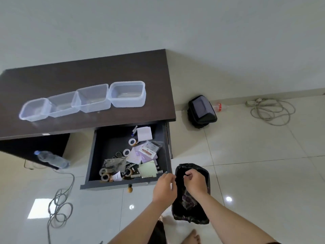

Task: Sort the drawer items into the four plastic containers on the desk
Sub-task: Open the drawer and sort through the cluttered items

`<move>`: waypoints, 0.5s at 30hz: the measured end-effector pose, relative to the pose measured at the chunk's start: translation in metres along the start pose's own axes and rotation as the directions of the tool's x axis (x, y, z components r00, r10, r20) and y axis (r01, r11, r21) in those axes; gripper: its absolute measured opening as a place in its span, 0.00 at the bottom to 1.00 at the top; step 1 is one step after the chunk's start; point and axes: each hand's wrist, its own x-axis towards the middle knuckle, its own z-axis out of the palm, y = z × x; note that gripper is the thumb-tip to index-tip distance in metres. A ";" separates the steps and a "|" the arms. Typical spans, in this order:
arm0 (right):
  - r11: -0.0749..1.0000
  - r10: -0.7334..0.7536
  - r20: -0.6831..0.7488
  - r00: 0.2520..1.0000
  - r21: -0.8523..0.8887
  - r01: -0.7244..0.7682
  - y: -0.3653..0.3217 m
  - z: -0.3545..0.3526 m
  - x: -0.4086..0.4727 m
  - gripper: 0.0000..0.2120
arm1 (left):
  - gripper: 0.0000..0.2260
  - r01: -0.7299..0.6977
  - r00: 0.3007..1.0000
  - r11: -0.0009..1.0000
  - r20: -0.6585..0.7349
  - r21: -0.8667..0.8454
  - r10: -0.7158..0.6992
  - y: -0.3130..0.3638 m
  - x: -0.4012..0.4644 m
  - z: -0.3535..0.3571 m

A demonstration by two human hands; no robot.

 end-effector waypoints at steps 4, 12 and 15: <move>0.995 -0.103 -0.055 0.993 -0.011 0.103 -0.044 0.024 0.003 0.07 | 0.09 0.050 0.985 0.998 -0.163 -0.042 -0.056 -0.030 0.008 -0.036; 0.947 -0.306 -0.073 0.949 -0.125 0.296 -0.099 0.073 0.028 0.04 | 0.10 0.245 0.944 0.963 -0.199 -0.114 -0.263 -0.113 0.049 -0.111; 0.929 -0.322 -0.005 0.947 -0.197 0.314 -0.117 0.098 0.043 0.09 | 0.21 0.295 0.953 0.952 -0.051 -0.080 -0.299 -0.155 0.068 -0.136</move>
